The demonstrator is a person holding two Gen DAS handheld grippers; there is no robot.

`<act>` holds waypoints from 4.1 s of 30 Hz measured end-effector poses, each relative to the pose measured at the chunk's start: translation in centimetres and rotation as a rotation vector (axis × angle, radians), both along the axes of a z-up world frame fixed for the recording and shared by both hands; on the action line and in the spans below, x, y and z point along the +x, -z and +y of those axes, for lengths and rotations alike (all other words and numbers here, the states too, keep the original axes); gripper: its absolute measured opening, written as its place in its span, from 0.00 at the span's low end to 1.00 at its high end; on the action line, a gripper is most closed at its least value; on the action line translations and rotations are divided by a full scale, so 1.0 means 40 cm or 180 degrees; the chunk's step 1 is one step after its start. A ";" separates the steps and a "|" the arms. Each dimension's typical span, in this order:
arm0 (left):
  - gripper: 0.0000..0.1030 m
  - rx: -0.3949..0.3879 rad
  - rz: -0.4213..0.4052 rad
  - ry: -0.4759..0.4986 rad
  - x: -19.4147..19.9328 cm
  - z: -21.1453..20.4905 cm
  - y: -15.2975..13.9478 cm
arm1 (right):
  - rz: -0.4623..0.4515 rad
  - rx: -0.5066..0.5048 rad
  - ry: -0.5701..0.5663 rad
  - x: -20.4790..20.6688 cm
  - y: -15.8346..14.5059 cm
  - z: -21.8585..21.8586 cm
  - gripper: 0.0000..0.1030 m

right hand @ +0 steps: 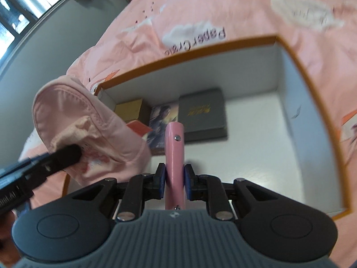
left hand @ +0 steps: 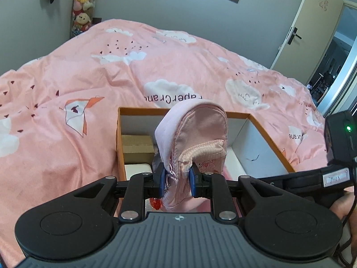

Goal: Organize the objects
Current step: 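Carry the backpack with the left tool while the right tool carries the wallet over the orange box, then lower the pink wallet into the orange box and open the right tool, then lower the pink backpack into the orange box and open the left tool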

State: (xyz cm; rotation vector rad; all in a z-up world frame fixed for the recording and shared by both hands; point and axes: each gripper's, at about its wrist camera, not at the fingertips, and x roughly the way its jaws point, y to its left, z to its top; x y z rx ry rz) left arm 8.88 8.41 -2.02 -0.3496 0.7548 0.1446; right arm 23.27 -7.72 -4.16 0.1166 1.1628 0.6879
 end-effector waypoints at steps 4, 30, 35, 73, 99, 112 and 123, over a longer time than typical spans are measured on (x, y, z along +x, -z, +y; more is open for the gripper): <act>0.23 -0.0014 0.0041 -0.0022 0.003 0.017 0.014 | 0.0334 -0.0061 0.0056 0.015 0.047 0.014 0.18; 0.23 -0.0087 0.0170 -0.0075 0.019 0.057 0.041 | 0.0320 -0.0698 -0.0407 0.014 0.092 0.083 0.31; 0.23 -0.0110 0.0256 -0.0039 0.022 0.057 0.045 | 0.0140 -0.0604 -0.0686 -0.010 0.085 0.104 0.12; 0.24 -0.0386 0.0881 0.0480 0.098 0.049 0.089 | -0.0506 -0.0520 -0.0100 0.044 -0.032 -0.015 0.44; 0.33 -0.0304 0.0776 0.0498 0.085 -0.001 0.098 | 0.0293 0.0015 0.0086 0.042 0.061 -0.011 0.51; 0.37 0.0030 0.0561 0.0186 0.042 0.018 0.069 | 0.0040 -0.0292 -0.0205 0.013 0.067 0.045 0.35; 0.37 0.0202 0.0402 0.0219 0.009 -0.020 0.042 | -0.0180 -0.0169 -0.0031 -0.002 0.017 0.009 0.37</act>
